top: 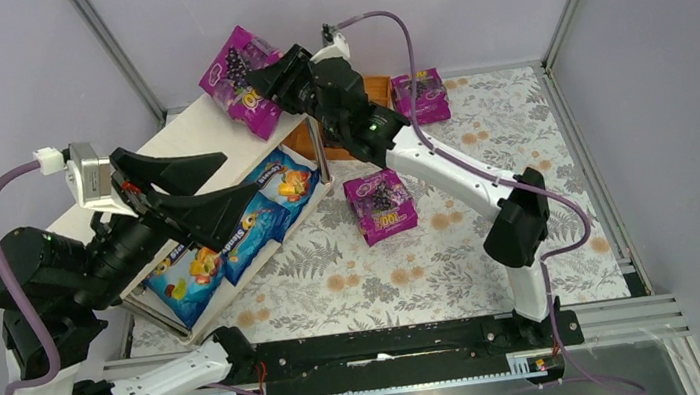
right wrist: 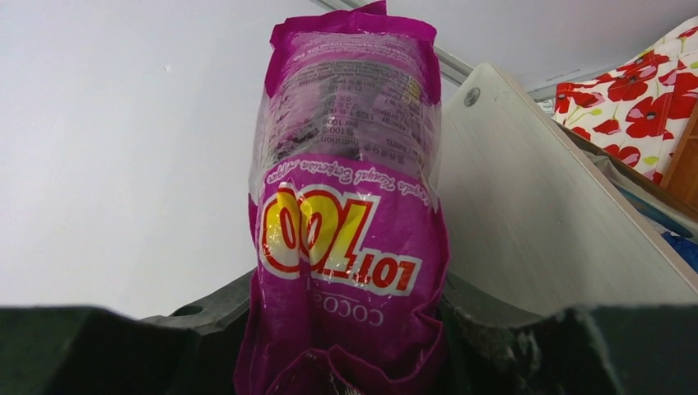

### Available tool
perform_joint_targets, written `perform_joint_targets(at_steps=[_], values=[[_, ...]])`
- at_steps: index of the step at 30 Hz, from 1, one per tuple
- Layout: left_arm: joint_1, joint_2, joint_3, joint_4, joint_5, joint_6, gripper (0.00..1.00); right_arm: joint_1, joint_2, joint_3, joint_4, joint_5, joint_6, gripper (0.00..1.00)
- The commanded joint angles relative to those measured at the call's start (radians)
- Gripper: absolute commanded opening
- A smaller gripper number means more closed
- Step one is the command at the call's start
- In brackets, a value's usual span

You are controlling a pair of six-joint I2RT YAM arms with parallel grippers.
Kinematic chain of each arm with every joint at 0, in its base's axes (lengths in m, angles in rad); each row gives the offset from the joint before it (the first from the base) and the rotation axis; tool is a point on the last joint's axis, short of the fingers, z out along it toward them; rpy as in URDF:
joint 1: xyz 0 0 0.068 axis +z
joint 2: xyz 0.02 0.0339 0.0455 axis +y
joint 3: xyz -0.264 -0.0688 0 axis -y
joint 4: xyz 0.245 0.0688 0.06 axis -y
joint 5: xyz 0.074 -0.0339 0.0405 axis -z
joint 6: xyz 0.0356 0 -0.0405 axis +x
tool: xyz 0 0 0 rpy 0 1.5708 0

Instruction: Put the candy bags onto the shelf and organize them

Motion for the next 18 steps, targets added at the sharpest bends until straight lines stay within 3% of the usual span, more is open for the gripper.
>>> perform_joint_targets(at_steps=[1,4,10,18], values=[[-0.001,0.002,0.024,0.01,-0.017,0.024,0.82,0.009,0.052,0.15,0.006,0.012,0.009,0.42],[-0.001,0.004,0.019,0.01,-0.015,0.026,0.82,0.01,0.078,0.201,-0.037,-0.009,-0.005,0.46],[-0.001,0.005,0.009,0.011,-0.034,0.035,0.83,0.009,0.036,0.128,-0.022,-0.04,-0.009,0.53],[-0.001,0.022,0.003,0.022,-0.024,0.035,0.83,0.006,0.027,0.109,0.025,-0.189,0.033,0.51]])
